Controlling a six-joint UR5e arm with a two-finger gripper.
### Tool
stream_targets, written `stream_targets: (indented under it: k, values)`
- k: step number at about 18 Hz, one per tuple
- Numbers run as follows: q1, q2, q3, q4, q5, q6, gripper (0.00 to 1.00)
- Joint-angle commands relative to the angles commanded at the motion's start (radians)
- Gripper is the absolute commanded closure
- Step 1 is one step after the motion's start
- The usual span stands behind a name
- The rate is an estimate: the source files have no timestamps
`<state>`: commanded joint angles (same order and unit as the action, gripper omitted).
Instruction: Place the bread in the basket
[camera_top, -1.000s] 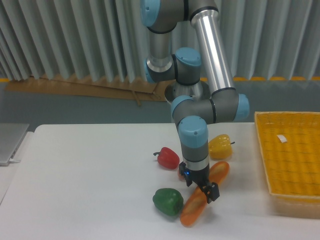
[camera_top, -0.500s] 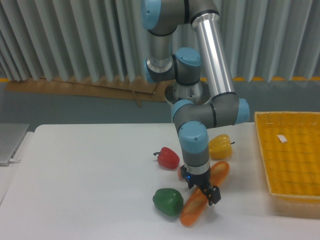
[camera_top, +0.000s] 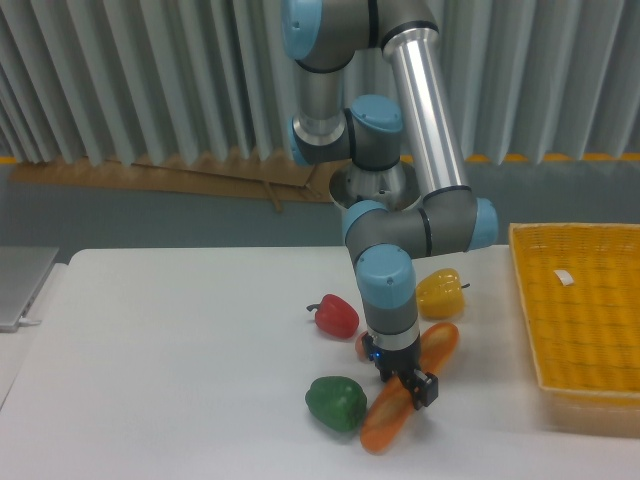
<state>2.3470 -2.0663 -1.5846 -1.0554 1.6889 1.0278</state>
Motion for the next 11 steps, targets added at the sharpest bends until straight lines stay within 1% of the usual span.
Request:
stream_targets:
  k: [1,2,3,6,8,9,11]
  values:
    - [0.000,0.002,0.000,0.000,0.000,0.008,0.47]
    - [0.000,0.002,0.000,0.000,0.000,0.012,0.53]
    - [0.000,0.003,-0.002,-0.002,0.000,0.014,0.54]
    - [0.000,0.006,-0.002,-0.002,0.000,0.015,0.64]
    - [0.000,0.011,-0.003,-0.002,-0.002,0.015,0.64]
    - [0.002,0.012,-0.003,-0.002,-0.002,0.015,0.67]
    - [0.008,0.028,-0.002,-0.005,-0.003,0.017,0.67]
